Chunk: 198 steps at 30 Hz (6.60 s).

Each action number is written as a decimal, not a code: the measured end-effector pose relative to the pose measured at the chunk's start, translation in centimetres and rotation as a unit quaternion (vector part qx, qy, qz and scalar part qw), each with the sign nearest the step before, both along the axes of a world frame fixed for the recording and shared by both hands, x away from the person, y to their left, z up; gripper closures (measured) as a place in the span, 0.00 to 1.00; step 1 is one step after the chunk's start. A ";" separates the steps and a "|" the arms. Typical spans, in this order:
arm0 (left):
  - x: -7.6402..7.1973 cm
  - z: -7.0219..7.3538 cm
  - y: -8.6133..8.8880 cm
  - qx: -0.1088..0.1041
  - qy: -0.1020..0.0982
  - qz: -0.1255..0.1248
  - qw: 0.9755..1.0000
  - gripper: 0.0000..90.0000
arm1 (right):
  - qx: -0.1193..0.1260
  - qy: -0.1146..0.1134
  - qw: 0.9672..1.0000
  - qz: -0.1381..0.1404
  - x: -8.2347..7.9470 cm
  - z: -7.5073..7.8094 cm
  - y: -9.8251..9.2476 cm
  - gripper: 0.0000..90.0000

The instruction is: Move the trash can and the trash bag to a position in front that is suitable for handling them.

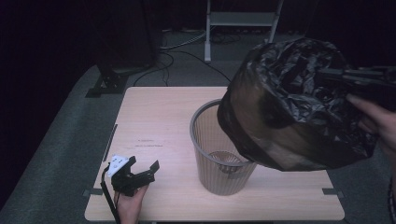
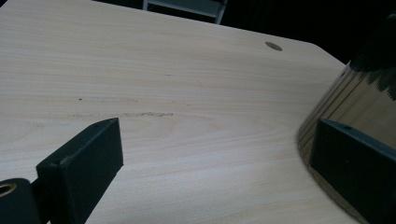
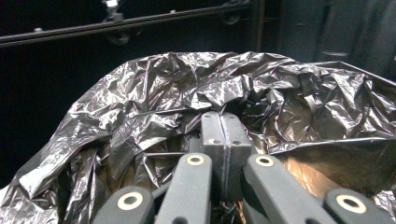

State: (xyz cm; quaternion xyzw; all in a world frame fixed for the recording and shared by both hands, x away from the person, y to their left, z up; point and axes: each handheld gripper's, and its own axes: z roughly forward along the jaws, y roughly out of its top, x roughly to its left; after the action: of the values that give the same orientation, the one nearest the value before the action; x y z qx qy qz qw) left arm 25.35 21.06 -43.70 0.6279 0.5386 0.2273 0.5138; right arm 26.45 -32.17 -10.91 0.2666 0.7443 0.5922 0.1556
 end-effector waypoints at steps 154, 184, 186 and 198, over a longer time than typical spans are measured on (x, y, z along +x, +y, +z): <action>-0.1 0.4 0.5 -0.015 -0.008 0.001 1.000 0.02 | -0.346 0.133 0.929 0.016 12.3 -13.3 21.4 0.79; 0.0 0.5 0.3 -0.009 -0.011 -0.001 1.000 0.02 | -0.292 0.135 0.945 0.064 9.5 -10.3 16.8 0.65; 0.0 0.5 0.3 -0.007 -0.010 -0.003 1.000 0.02 | -0.292 0.133 0.945 0.061 9.5 -10.3 16.5 0.66; 0.0 0.5 0.2 -0.006 -0.010 -0.005 1.000 0.02 | -0.319 0.160 0.933 0.043 11.0 -12.2 15.4 0.77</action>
State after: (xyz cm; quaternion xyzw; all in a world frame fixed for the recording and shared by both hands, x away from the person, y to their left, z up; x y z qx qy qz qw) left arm 25.39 21.23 -43.22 0.6252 0.5319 0.2281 0.5235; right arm 37.44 -16.75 -23.14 0.2621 0.9199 0.2787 0.0859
